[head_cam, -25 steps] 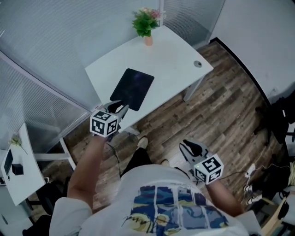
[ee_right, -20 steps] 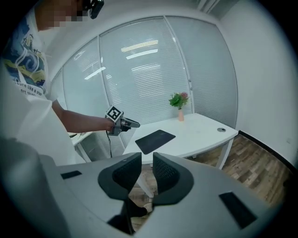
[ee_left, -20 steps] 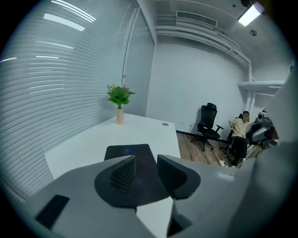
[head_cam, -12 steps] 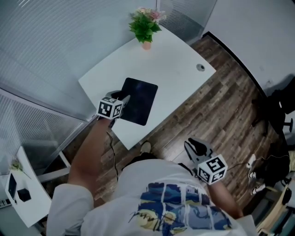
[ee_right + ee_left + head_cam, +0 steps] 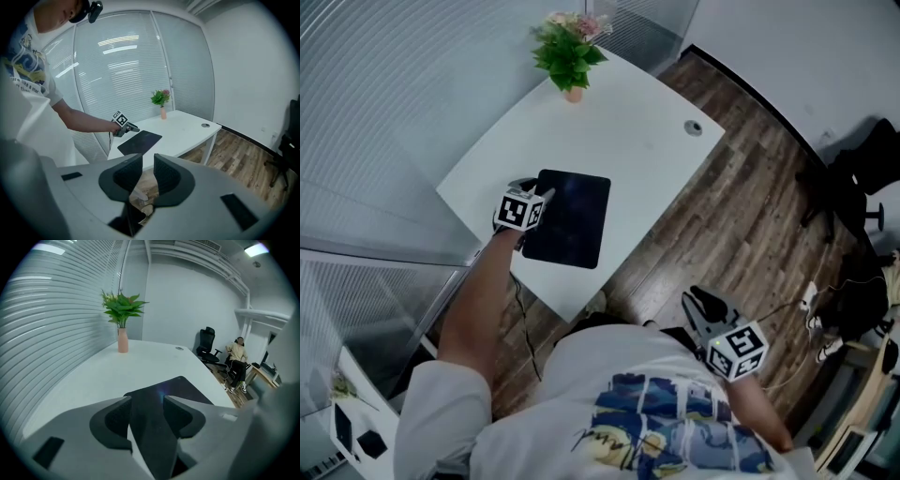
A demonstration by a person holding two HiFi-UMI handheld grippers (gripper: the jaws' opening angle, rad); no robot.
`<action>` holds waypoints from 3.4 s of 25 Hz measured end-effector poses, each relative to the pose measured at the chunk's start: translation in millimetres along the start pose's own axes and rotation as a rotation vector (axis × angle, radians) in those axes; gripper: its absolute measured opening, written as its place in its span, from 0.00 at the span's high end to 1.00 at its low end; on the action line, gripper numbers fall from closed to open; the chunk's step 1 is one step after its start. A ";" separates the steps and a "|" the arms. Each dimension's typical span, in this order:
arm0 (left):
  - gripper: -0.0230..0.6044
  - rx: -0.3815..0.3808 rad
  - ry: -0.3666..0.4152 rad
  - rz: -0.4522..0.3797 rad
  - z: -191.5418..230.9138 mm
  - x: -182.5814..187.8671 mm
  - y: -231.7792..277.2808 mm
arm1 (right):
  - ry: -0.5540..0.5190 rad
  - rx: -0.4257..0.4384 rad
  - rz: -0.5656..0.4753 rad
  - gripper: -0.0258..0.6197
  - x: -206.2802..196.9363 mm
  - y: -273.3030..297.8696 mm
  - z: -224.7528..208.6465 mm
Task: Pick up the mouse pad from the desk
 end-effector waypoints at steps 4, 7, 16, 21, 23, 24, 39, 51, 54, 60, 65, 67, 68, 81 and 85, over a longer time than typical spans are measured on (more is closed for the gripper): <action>0.65 0.002 0.020 0.017 12.6 5.2 22.3 | 0.036 -0.039 0.021 0.85 -3.4 -2.6 -1.0; 0.64 0.014 0.045 0.039 21.3 10.2 38.5 | 0.056 -0.065 0.031 0.85 -4.3 -5.2 -3.0; 0.56 -0.047 0.052 0.062 36.5 13.0 60.8 | 0.127 -0.083 0.046 0.85 -6.1 -5.9 -8.2; 0.57 -0.063 0.035 0.041 37.1 11.9 60.7 | 0.136 -0.080 0.051 0.85 -4.3 -2.9 -12.4; 0.59 -0.050 0.029 0.037 35.2 9.1 60.9 | 0.140 -0.074 0.050 0.85 -3.9 -0.8 -13.3; 0.60 -0.048 0.026 0.036 33.9 8.1 61.1 | 0.143 -0.068 0.048 0.85 -3.2 0.1 -13.6; 0.90 -0.052 0.052 0.045 3.2 11.5 46.6 | 0.111 -0.038 0.030 0.86 -9.8 -8.1 -17.1; 0.91 -0.008 0.034 0.002 -37.9 29.0 1.7 | 0.084 0.001 -0.024 0.87 -38.0 -41.3 -36.2; 0.91 0.004 0.026 -0.009 -51.7 31.4 -9.3 | 0.071 0.012 -0.037 0.88 -47.0 -50.9 -42.4; 0.92 0.036 0.039 -0.037 -86.0 40.9 -40.5 | 0.029 0.036 -0.075 0.89 -64.7 -70.6 -53.6; 0.92 0.052 0.032 -0.068 -111.5 44.9 -67.5 | 0.002 0.063 -0.093 0.89 -78.2 -89.1 -62.6; 0.92 0.065 0.036 -0.078 -121.8 46.9 -80.8 | -0.005 0.072 -0.103 0.89 -84.4 -95.7 -66.7; 0.92 0.071 0.037 -0.084 -127.0 48.0 -87.4 | -0.011 0.075 -0.107 0.89 -87.1 -98.7 -68.6; 0.92 0.127 0.063 -0.161 -195.0 57.5 -167.6 | -0.093 0.160 -0.130 0.90 -120.9 -125.6 -84.6; 0.92 0.137 0.063 -0.196 -217.1 64.5 -198.4 | -0.112 0.190 -0.139 0.90 -131.1 -134.9 -86.5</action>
Point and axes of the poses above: the fingertips, and each gripper's own axes: y forward along the fingers, z to its left, x out of its top, the point moved 5 cm from there along -y, backward along the fingers, and after that the axes turned 12 degrees about z, right-handed, at the moved point
